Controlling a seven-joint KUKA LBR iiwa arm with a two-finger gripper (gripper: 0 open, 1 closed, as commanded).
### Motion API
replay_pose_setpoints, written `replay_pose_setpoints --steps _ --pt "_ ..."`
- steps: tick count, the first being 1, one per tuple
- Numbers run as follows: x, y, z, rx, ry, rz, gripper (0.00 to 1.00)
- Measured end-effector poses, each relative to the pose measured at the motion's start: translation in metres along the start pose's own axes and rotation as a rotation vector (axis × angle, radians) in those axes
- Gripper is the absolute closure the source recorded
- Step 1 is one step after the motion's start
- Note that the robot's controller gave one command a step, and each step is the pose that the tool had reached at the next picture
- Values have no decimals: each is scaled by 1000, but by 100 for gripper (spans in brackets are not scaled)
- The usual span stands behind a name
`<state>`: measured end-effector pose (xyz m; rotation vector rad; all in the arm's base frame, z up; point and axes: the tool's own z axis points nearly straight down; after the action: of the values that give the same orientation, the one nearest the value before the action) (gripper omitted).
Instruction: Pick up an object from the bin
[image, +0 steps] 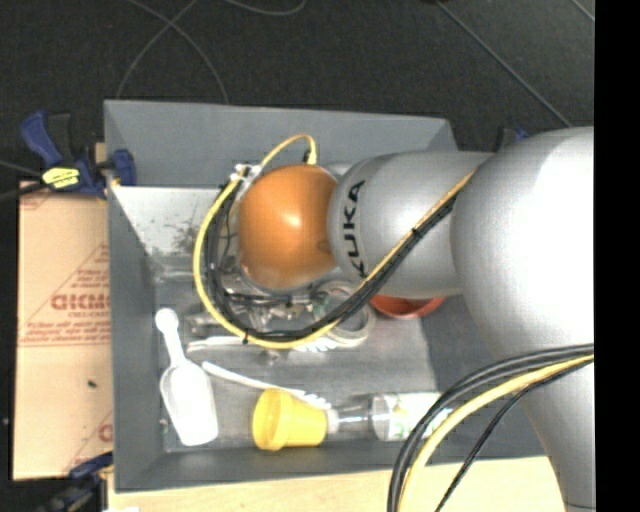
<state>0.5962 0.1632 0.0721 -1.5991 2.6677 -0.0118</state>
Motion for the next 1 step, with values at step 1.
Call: replay_pose_setpoints --steps 1 --pt "-25 40 -6 -5 3 669 100"
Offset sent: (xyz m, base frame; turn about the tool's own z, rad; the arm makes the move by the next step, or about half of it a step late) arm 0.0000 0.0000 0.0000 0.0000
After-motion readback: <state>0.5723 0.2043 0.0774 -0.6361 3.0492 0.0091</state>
